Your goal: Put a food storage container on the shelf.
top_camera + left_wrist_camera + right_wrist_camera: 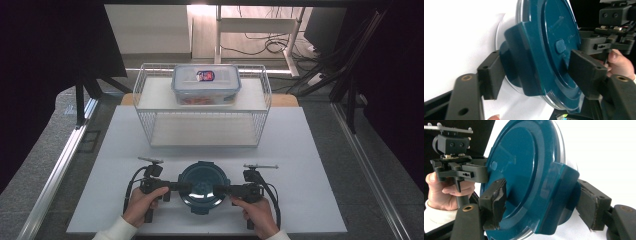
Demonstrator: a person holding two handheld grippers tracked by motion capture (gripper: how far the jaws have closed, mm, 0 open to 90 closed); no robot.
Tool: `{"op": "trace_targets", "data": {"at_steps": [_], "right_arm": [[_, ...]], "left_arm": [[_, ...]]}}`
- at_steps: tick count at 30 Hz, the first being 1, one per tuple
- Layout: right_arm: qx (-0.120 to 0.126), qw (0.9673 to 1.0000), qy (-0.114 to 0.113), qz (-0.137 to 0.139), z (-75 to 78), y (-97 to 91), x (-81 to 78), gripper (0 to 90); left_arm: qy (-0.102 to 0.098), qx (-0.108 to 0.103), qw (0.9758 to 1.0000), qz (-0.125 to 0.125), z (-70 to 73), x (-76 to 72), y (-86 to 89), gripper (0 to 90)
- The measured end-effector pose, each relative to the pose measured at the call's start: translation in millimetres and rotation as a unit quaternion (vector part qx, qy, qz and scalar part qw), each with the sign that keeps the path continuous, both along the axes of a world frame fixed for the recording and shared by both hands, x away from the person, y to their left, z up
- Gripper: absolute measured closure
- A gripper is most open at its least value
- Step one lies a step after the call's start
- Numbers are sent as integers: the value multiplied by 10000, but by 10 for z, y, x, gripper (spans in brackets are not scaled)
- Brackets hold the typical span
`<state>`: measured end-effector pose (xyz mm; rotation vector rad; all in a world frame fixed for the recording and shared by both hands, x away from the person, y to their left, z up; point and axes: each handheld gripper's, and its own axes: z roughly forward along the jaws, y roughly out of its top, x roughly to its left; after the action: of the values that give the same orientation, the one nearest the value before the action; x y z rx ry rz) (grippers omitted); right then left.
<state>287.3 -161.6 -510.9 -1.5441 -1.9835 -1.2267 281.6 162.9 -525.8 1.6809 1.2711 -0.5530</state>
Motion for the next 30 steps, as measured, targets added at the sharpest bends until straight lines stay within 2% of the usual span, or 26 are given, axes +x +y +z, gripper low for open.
{"op": "trace_targets", "data": {"at_steps": [2,7,10,16,18,30], "right_arm": [[7,10000,40,-46,21,-5,-16,317],[-43,9999,-55,-95,73,-10,-78,340],[37,9997,-112,-218,92,-31,-110,361],[81,9995,-217,-217,125,-47,-127,377],[88,9992,-289,-248,127,-53,-133,377],[119,9975,-680,-180,292,-66,-169,378]], "left_arm": [[-45,-4,10000,52,27,-30,4,360],[-158,32,9997,157,100,-107,3,404],[-291,72,9993,210,146,-141,2,428],[-417,116,9987,255,186,-163,-6,444],[-474,100,9983,321,201,-175,-11,446],[-821,130,9961,309,390,-217,-24,449]]}}
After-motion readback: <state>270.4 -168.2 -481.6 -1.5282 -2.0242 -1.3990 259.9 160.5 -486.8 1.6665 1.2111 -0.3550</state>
